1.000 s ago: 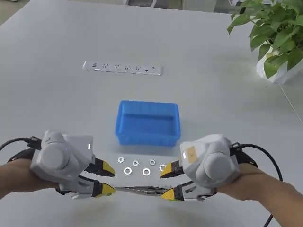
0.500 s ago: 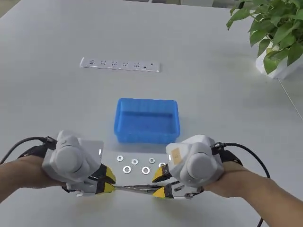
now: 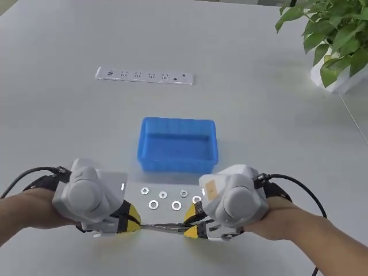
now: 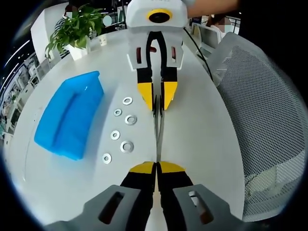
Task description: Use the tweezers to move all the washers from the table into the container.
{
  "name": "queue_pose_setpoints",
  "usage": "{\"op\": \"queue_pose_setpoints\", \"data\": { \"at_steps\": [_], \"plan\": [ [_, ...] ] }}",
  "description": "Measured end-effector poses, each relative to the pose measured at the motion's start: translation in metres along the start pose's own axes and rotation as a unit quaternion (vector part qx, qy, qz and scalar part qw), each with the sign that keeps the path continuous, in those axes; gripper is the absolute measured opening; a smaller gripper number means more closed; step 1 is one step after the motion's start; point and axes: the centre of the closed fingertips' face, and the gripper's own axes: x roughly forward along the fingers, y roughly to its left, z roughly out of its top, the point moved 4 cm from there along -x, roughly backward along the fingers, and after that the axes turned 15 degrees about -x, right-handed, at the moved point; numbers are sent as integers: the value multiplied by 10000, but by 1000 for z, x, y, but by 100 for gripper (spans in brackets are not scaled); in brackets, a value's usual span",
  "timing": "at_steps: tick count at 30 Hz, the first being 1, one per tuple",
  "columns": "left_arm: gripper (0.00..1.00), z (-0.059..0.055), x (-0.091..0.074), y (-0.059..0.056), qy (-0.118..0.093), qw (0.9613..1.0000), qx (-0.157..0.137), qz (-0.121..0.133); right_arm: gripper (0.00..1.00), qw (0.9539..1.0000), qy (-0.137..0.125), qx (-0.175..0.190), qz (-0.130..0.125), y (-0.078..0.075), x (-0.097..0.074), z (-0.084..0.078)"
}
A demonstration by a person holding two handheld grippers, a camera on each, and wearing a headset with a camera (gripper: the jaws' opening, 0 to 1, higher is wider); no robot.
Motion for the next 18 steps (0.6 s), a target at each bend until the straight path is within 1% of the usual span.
{"op": "queue_pose_setpoints", "data": {
  "at_steps": [2, 6, 12, 14, 18],
  "plan": [
    [5, 0, -1, 0, -22, 10000, 38, 13, 12, 10000, 14, 4, 0, 0, 0, 0],
    [5, 3, -5, -3, -53, 10000, 55, 16, 12, 10000, 44, -1, 5, 2, 0, -1],
    [5, 8, -12, -6, -20, 9999, 101, 56, 12, 10000, 24, 39, -20, 2, -1, 1],
    [5, 9, -15, -6, -8, 9998, 134, 113, 12, 10000, 15, 54, -35, 2, -1, 2],
    [5, 14, -21, -8, -11, 9999, 93, 92, 13, 10000, -19, 77, -58, 1, -1, 6]
  ]
}}
